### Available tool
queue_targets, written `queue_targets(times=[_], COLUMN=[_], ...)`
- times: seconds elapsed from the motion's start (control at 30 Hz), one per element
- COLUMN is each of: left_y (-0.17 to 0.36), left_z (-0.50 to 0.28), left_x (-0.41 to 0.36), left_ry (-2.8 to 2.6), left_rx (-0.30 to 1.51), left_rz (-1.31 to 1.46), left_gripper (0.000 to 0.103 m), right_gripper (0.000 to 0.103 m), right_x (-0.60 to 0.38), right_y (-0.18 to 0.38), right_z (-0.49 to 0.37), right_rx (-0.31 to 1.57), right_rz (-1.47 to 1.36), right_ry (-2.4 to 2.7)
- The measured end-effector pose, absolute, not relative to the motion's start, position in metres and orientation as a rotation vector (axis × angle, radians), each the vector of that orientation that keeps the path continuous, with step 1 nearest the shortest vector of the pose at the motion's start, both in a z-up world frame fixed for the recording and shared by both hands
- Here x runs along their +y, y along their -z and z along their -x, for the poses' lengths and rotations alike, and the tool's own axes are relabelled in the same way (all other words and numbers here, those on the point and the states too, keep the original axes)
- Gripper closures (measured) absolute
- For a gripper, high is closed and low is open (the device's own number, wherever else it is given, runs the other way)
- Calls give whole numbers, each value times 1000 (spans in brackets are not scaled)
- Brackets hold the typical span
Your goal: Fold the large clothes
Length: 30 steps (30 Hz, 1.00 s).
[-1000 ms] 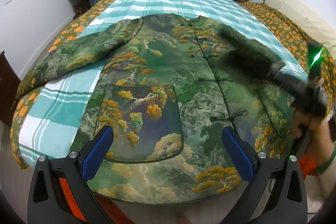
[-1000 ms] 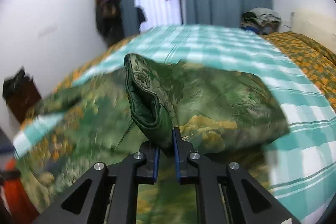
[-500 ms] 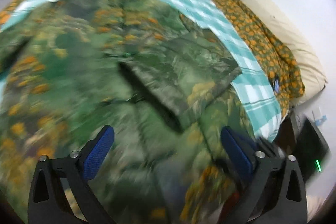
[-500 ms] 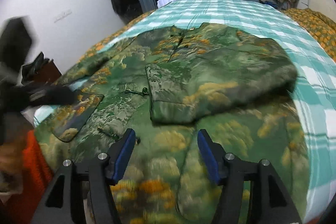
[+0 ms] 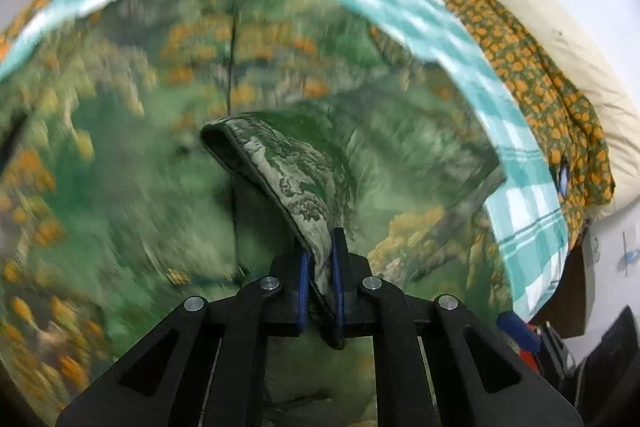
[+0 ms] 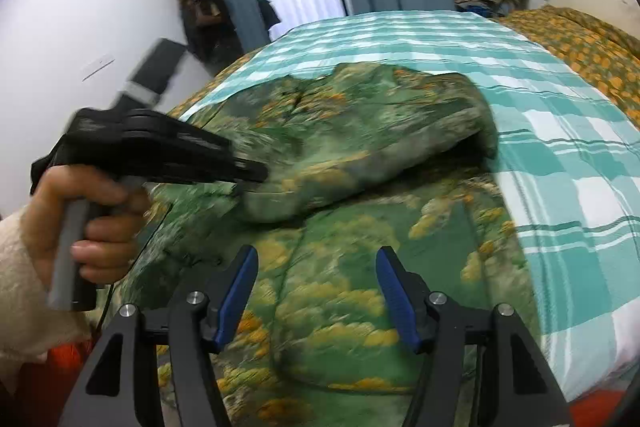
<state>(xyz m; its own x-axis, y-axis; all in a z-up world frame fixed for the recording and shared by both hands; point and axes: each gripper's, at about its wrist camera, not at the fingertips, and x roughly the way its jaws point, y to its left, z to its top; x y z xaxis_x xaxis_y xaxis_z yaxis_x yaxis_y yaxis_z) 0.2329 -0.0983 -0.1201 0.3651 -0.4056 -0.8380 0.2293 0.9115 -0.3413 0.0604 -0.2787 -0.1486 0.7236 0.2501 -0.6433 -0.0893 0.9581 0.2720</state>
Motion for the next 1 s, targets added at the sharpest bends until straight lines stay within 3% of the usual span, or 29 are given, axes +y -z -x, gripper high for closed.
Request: queue_targets(times=[0.23,0.33,0.53,0.7,1.0], left_y=[110,122,146,169,196], left_z=[-297,-314,-327,-330,-326], left_x=[-49,-36,-33,-30,-21], left_ry=[312,280,261,267,291], left_rx=[1064,1072,1073,1097,1085], left_rz=[135,145,114,102,138], left_gripper=[95,95,94,92,89], right_gripper=[41,53,65,68,68], right_x=[-321,-336,-354,-353,-357], right_y=[137,136,163,209,189], right_z=[-132,-180,-268,-296,-355], right_rx=[786,807,895,1066,1129], right_rz=[-214,-202,-225,-214,-147], right_ry=[-139,-113,-80,-111,-72])
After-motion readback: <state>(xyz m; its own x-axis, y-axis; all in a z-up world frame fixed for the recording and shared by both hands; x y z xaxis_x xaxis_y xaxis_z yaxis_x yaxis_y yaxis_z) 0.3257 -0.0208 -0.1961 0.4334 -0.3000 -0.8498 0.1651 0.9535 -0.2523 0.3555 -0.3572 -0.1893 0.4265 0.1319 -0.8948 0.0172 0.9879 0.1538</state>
